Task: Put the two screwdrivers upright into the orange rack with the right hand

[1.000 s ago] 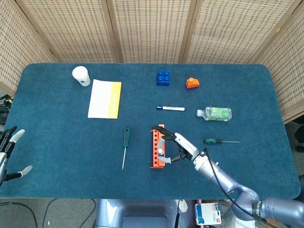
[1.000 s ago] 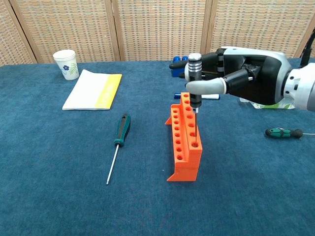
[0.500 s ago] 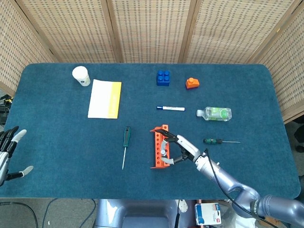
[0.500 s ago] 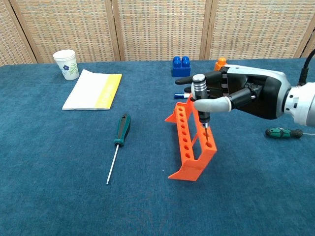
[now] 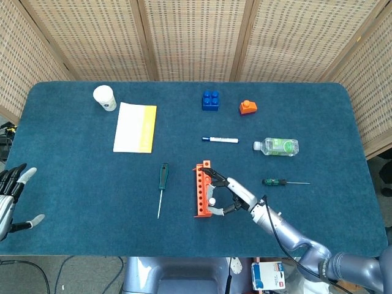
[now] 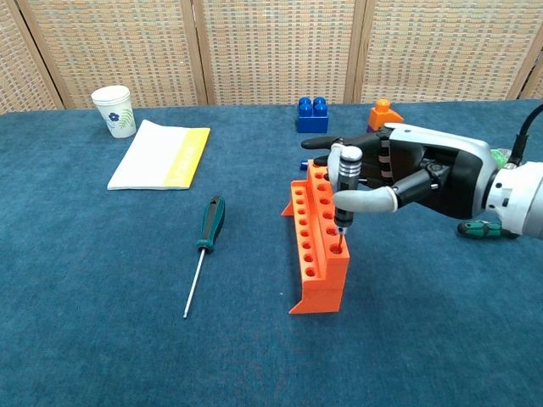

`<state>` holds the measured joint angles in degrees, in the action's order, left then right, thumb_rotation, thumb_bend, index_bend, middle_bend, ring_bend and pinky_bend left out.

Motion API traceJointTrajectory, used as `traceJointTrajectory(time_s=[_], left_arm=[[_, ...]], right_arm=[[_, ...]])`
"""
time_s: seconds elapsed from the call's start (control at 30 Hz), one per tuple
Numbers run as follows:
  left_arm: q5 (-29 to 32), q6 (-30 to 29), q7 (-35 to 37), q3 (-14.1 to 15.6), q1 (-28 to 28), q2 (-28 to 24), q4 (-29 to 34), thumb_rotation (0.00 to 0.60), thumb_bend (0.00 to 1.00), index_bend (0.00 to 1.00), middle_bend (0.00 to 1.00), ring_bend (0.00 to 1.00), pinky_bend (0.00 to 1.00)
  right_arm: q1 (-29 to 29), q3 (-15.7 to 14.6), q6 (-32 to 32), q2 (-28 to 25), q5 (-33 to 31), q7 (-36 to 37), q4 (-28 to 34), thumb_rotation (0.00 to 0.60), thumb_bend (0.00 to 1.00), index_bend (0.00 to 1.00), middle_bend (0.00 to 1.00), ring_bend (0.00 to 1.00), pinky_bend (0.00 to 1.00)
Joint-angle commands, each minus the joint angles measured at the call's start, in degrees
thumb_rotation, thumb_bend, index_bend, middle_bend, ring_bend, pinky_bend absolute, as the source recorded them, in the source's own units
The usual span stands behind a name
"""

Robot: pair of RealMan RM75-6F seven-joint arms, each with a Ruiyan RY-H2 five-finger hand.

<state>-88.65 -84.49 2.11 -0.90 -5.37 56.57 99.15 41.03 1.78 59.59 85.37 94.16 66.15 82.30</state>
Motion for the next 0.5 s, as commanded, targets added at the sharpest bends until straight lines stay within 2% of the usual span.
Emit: traceJointTrajectory(time_s=[0.03, 0.5], left_arm=[[0.00, 0.04, -0.01, 0.01, -0.02, -0.04, 0.06, 0.600, 0.00, 0.00, 0.00, 0.00, 0.00], [0.02, 0.11, 0.39, 0.07, -0.05, -0.24, 0.03, 0.600, 0.00, 0.00, 0.00, 0.00, 0.00]], right_arm=[[0.14, -0.13, 0.10, 0.25, -0.03, 0.04, -0.24, 0.600, 0.55, 0.69, 0.02, 0.00, 0.00], [0.46, -1.33, 0.66, 2.47, 0.14, -1.60, -3.24, 0.600, 0.55, 0.69, 0.00, 0.00, 0.00]])
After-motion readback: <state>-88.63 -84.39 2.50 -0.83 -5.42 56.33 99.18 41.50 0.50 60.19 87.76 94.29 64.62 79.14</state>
